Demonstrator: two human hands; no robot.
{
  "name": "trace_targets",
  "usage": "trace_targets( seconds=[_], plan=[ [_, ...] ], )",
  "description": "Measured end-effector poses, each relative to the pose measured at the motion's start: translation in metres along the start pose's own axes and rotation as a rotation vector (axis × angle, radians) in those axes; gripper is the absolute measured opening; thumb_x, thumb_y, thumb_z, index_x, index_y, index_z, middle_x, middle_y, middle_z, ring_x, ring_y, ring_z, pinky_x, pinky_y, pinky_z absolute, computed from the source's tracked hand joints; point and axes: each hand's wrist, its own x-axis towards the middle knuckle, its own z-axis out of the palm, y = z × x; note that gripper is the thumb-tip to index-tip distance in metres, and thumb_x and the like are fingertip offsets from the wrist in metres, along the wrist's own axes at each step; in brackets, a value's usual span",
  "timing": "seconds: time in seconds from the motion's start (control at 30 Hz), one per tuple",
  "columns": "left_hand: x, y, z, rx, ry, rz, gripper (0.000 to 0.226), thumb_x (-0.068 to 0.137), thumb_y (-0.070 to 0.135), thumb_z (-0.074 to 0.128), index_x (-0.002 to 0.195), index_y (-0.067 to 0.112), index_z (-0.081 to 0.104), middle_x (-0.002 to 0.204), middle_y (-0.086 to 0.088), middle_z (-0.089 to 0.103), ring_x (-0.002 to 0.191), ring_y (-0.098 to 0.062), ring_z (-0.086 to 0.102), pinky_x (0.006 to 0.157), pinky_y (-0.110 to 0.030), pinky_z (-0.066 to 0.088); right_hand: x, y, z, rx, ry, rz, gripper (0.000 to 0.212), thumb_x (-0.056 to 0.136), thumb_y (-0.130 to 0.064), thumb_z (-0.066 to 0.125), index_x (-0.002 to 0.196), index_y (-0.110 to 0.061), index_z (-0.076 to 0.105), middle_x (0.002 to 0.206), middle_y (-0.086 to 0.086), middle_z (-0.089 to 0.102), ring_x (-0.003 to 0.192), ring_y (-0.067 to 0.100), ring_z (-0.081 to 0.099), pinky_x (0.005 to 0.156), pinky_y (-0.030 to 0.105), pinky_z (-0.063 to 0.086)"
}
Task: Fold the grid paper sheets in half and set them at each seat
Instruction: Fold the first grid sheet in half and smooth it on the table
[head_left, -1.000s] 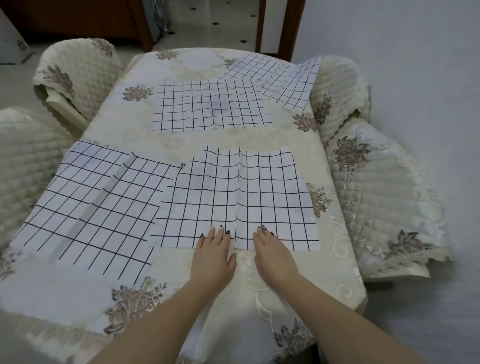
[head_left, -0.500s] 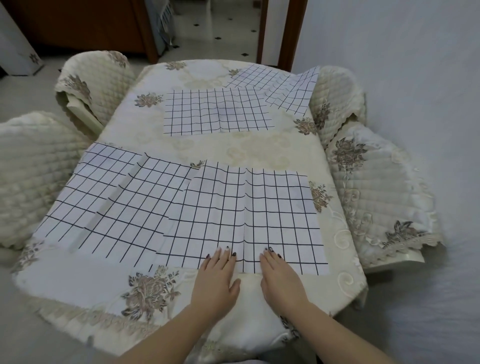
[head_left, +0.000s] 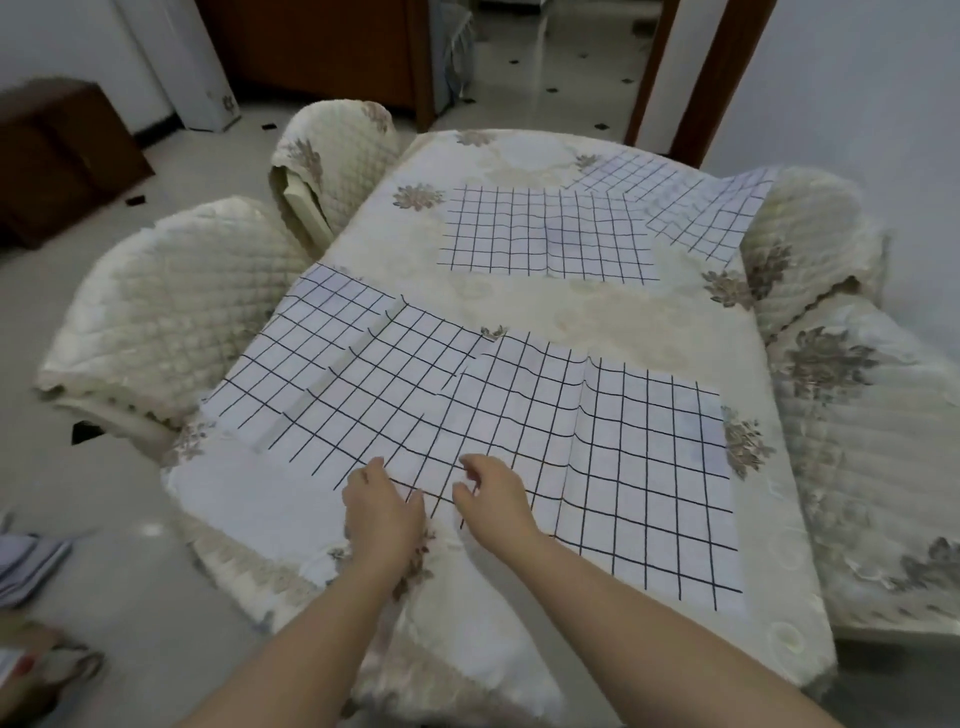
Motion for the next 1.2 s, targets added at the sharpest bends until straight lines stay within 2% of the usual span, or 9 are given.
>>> trace_targets(
  seconds=[0.17, 0.3, 0.4, 0.53, 0.63, 0.73, 0.83, 1.0, 1.2],
  plan=[
    [0.013, -0.005, -0.006, 0.029, -0.041, -0.06, 0.06, 0.085, 0.017, 0.067, 0.137, 0.006, 0.038, 0.135, -0.017, 0.042, 0.125, -0.033, 0.038, 0.093, -0.038, 0.041, 0.019, -0.021, 0.028, 0.159, -0.092, 0.164, 0.04, 0.089, -0.013, 0.053, 0.128, -0.011, 0.057, 0.123, 0.005, 0.063, 0.112, 0.018, 0.057, 0.091, 0.021, 0.041],
    [0.019, -0.004, -0.008, -0.052, -0.087, -0.073, 0.051, 0.084, 0.002, 0.06, 0.131, 0.011, 0.043, 0.125, -0.012, 0.047, 0.091, -0.024, 0.053, 0.077, -0.035, 0.046, 0.026, -0.022, 0.041, 0.172, -0.119, 0.201, 0.023, 0.086, -0.01, 0.052, 0.103, -0.014, 0.068, 0.1, 0.002, 0.065, 0.086, 0.015, 0.058, 0.065, 0.013, 0.041],
    [0.022, -0.002, -0.008, -0.181, -0.099, -0.099, 0.045, 0.082, -0.001, 0.054, 0.125, 0.01, 0.049, 0.089, -0.002, 0.058, 0.072, -0.017, 0.056, 0.065, -0.034, 0.051, 0.028, -0.018, 0.047, 0.201, -0.111, 0.269, 0.026, 0.085, -0.012, 0.056, 0.107, -0.009, 0.068, 0.102, 0.005, 0.066, 0.095, 0.019, 0.06, 0.085, 0.028, 0.048],
    [0.018, 0.003, -0.012, -0.378, -0.171, -0.123, 0.023, 0.086, 0.009, 0.058, 0.108, 0.01, 0.064, 0.08, -0.002, 0.065, 0.062, -0.014, 0.061, 0.05, -0.022, 0.046, 0.03, -0.021, 0.043, 0.373, -0.091, 0.351, 0.024, 0.085, -0.026, 0.06, 0.079, -0.005, 0.068, 0.069, 0.011, 0.058, 0.062, 0.022, 0.051, 0.061, 0.032, 0.042],
    [0.013, 0.008, -0.013, -0.455, -0.217, -0.117, 0.014, 0.082, 0.009, 0.064, 0.094, 0.013, 0.071, 0.081, -0.004, 0.072, 0.068, -0.018, 0.067, 0.054, -0.026, 0.049, 0.034, -0.022, 0.039, 0.384, -0.022, 0.382, 0.035, 0.08, -0.038, 0.064, 0.058, -0.013, 0.052, 0.055, 0.006, 0.047, 0.055, 0.021, 0.046, 0.055, 0.03, 0.036],
    [0.01, 0.014, -0.012, -0.513, -0.27, -0.073, 0.016, 0.081, 0.003, 0.065, 0.093, 0.012, 0.072, 0.083, -0.005, 0.074, 0.073, -0.014, 0.069, 0.055, -0.016, 0.049, 0.037, -0.024, 0.032, 0.39, 0.064, 0.415, 0.042, 0.078, -0.024, 0.065, 0.05, -0.019, 0.035, 0.048, -0.001, 0.035, 0.052, 0.021, 0.042, 0.051, 0.03, 0.033],
    [0.01, 0.021, -0.013, -0.6, -0.286, -0.089, 0.016, 0.084, 0.005, 0.066, 0.099, 0.008, 0.07, 0.088, -0.008, 0.073, 0.075, -0.013, 0.068, 0.054, -0.011, 0.048, 0.04, -0.021, 0.02, 0.396, 0.133, 0.431, 0.036, 0.078, -0.013, 0.06, 0.048, -0.019, 0.041, 0.046, -0.003, 0.04, 0.046, 0.017, 0.04, 0.046, 0.025, 0.033],
    [0.018, 0.026, -0.014, -0.721, -0.235, -0.182, 0.018, 0.086, 0.01, 0.061, 0.103, 0.009, 0.07, 0.094, -0.008, 0.072, 0.089, -0.02, 0.068, 0.08, -0.028, 0.055, 0.044, -0.023, -0.008, 0.571, 0.166, 0.42, 0.022, 0.077, -0.01, 0.056, 0.06, -0.015, 0.044, 0.057, 0.003, 0.033, 0.054, 0.018, 0.031, 0.053, 0.026, 0.025],
    [0.022, 0.052, 0.003, -0.968, -0.445, -0.378, 0.022, 0.092, 0.017, 0.057, 0.101, -0.002, 0.064, 0.098, -0.016, 0.067, 0.092, -0.026, 0.067, 0.09, -0.037, 0.054, 0.038, -0.017, -0.057, 0.933, 0.246, 0.493, 0.011, 0.082, -0.007, 0.053, 0.072, -0.011, 0.05, 0.069, 0.007, 0.042, 0.066, 0.021, 0.041, 0.06, 0.032, 0.033]
  ],
)
